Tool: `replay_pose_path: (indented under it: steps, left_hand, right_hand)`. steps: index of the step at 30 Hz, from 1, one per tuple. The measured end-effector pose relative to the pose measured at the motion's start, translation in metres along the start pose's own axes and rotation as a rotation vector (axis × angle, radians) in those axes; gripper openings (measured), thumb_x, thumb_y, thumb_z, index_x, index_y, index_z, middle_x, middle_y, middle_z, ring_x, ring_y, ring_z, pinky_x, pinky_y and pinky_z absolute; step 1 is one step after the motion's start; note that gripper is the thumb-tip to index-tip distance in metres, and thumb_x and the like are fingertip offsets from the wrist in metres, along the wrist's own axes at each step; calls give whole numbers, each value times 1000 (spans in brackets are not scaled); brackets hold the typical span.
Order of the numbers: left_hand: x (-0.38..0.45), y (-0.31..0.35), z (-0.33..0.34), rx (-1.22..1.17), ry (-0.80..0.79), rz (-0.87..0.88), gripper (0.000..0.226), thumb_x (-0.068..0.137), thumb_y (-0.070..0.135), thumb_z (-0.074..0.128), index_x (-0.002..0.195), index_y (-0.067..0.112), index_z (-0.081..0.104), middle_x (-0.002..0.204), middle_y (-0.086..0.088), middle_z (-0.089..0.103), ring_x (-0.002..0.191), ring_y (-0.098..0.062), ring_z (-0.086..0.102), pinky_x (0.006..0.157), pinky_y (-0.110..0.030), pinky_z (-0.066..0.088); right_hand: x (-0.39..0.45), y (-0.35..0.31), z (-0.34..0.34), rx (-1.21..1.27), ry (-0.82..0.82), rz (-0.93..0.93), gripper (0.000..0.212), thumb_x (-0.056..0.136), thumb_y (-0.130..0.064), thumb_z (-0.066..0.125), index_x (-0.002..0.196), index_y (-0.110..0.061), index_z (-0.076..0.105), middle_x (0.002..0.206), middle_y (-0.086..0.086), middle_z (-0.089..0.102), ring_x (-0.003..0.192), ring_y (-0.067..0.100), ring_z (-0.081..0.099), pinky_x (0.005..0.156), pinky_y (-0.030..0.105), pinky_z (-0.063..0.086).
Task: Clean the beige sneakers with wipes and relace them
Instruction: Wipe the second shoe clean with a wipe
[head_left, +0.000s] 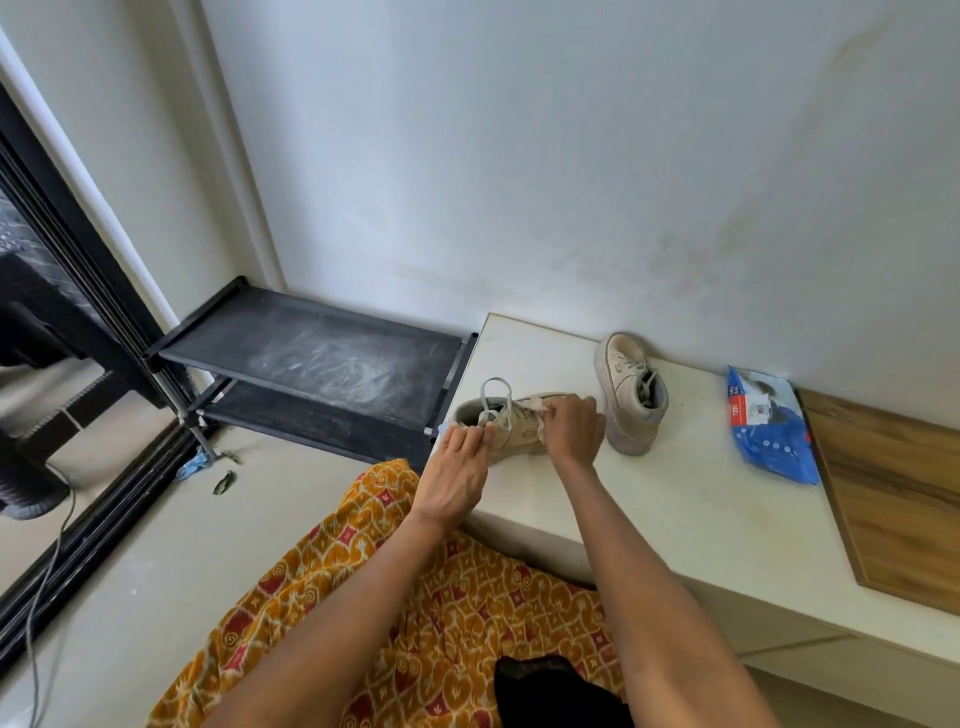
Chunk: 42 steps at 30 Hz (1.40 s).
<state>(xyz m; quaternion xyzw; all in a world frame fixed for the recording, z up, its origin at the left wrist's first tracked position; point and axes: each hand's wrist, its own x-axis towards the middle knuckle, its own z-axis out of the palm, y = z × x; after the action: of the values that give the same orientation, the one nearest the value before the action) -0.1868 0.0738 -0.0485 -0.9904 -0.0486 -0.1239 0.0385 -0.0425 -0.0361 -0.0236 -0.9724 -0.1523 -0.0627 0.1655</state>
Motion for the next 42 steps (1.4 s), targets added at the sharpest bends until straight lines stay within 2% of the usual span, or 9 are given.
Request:
replay_pose_path:
  steps: [7, 12, 17, 22, 28, 31, 35, 40, 42]
  left_hand:
    - [1, 1, -1, -12, 57, -14, 50, 88, 10, 25, 128, -1, 52, 94, -13, 56, 83, -27, 50, 84, -38, 51]
    - [2, -1, 1, -21, 84, -13, 47, 85, 10, 46, 129, -1, 51, 98, -14, 56, 86, -27, 49, 84, -38, 52]
    - [11, -22, 0, -77, 112, -53, 38, 84, 13, 55, 120, 2, 54, 100, -11, 57, 88, -24, 49, 83, -36, 53]
    - [20, -34, 2, -81, 83, -63, 26, 88, 19, 50, 111, 7, 54, 95, -7, 55, 88, -23, 47, 91, -38, 47]
    - [17, -22, 7, -95, 54, -150, 36, 92, 25, 45, 123, 7, 49, 104, -8, 52, 96, -23, 47, 100, -38, 42]
    - [18, -17, 4, -92, 51, -174, 34, 92, 25, 44, 121, 8, 49, 105, -8, 52, 95, -23, 47, 99, -37, 43]
    - [23, -6, -5, -130, 58, -250, 24, 91, 24, 43, 109, 10, 51, 100, -8, 53, 91, -22, 47, 94, -37, 44]
    - [17, 0, 2, -54, -91, -267, 52, 97, 31, 24, 139, 1, 28, 133, -20, 41, 124, -33, 36, 115, -44, 22]
    - [14, 2, 4, -14, -132, -253, 59, 99, 33, 19, 146, -2, 14, 146, -22, 29, 136, -37, 23, 118, -45, 9]
  right_hand:
    - [-5, -10, -1, 17, -8, -291, 27, 83, -6, 59, 100, -21, 73, 94, 5, 68, 95, 29, 55, 77, 38, 44]
    - [9, 14, -15, -253, -131, -90, 28, 87, 0, 46, 94, -16, 69, 104, 5, 65, 111, 27, 50, 83, 36, 38]
    - [4, 12, -22, -81, -320, -6, 23, 81, -9, 52, 96, -8, 69, 100, 12, 68, 100, 32, 61, 70, 31, 45]
    - [-16, 15, -14, 150, -43, -152, 30, 86, -7, 50, 107, -19, 68, 98, 7, 64, 98, 27, 55, 70, 36, 47]
    - [-24, 58, -9, -296, 70, -465, 19, 60, 0, 78, 73, -13, 72, 65, 5, 62, 66, 28, 57, 49, 32, 44]
    - [-18, 80, -25, -336, 18, -324, 12, 66, 2, 72, 70, -9, 71, 69, 10, 61, 73, 31, 61, 52, 34, 49]
    - [-10, 56, -24, -123, -42, -141, 25, 91, -10, 49, 103, -15, 71, 101, 12, 63, 99, 32, 59, 70, 37, 48]
    - [-26, 22, -7, 74, -75, -113, 26, 90, -16, 45, 98, -5, 68, 97, 16, 63, 95, 33, 54, 69, 36, 44]
    - [-39, 31, -6, 75, -47, -246, 22, 92, -17, 51, 101, -8, 69, 95, 11, 67, 91, 29, 56, 66, 34, 46]
